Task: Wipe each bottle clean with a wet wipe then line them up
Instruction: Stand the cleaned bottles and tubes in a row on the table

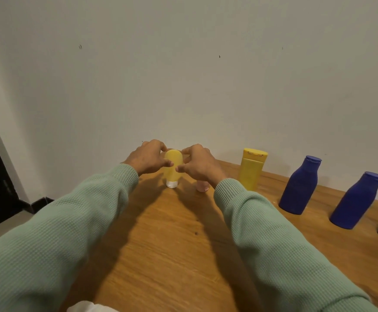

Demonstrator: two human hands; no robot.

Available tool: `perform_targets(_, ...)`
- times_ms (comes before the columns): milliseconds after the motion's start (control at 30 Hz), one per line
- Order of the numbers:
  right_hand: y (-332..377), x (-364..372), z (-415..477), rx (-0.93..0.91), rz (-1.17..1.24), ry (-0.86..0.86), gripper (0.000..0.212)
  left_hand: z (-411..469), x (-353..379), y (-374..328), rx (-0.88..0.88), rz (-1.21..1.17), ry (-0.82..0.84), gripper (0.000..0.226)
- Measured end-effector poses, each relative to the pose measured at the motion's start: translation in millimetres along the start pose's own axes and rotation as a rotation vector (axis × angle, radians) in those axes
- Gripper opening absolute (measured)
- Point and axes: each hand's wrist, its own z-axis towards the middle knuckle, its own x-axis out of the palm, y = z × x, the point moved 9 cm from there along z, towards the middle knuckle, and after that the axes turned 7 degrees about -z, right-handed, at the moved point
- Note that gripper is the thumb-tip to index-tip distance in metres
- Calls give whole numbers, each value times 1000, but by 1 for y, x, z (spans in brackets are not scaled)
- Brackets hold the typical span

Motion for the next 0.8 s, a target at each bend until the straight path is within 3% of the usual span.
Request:
perform_targets(400, -4, -11, -16, 21, 56, 4, 68, -11, -6, -8, -17, 59, -12, 69)
perform_targets(800, 7, -32, -52, -57, 85, -7, 63, -46, -22, -23, -21, 113, -2, 68)
